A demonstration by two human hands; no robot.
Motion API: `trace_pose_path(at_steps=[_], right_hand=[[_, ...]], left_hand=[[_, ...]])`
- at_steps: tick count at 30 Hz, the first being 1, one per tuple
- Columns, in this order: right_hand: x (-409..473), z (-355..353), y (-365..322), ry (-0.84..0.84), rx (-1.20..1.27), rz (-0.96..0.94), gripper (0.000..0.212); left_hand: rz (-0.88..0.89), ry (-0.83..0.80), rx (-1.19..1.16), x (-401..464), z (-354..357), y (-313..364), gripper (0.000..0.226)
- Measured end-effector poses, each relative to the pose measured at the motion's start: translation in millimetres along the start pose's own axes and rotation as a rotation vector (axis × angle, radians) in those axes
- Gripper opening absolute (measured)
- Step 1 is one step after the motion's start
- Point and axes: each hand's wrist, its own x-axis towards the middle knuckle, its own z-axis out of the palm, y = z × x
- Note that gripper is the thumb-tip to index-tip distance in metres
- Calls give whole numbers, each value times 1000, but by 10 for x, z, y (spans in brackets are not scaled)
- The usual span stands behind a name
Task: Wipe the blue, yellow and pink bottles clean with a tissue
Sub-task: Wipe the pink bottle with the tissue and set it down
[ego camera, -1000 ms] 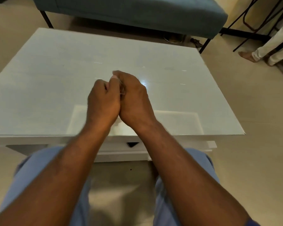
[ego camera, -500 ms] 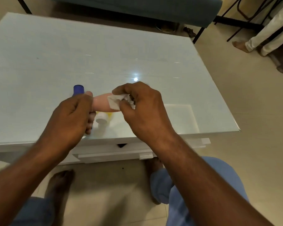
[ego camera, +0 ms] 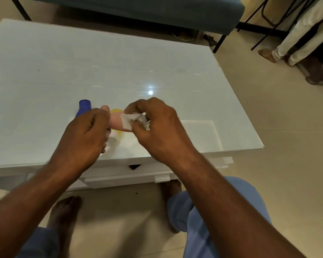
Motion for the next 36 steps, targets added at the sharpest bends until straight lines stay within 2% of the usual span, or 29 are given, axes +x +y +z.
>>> trace_pose_path(at_steps=[3, 9, 14, 22, 25, 29, 33, 36], right_hand=[[-35, 19, 14, -68, 24, -47, 31], [-22, -39, 55, -183, -19, -57, 52], [-1, -7, 32, -208, -57, -48, 53], [18, 67, 53, -186, -81, -11, 51], [36, 76, 53, -170, -61, 26, 42], [124, -66, 145, -67, -154, 113, 33], [159, -258, 319, 30, -110, 218, 32], [153, -258, 415, 70, -126, 287, 42]], left_hand=[[-2, 15, 11, 13, 20, 13, 50], [-22, -8, 3, 25, 28, 72, 67], [-32, -28, 3, 27, 32, 71, 69], [-47, -36, -4, 94, 24, 28, 59], [-25, -58, -12, 97, 19, 16, 53], [12, -84, -37, 95, -37, 35, 39], [33, -32, -17, 117, -148, 66, 37], [34, 3, 13, 135, -232, 68, 31]])
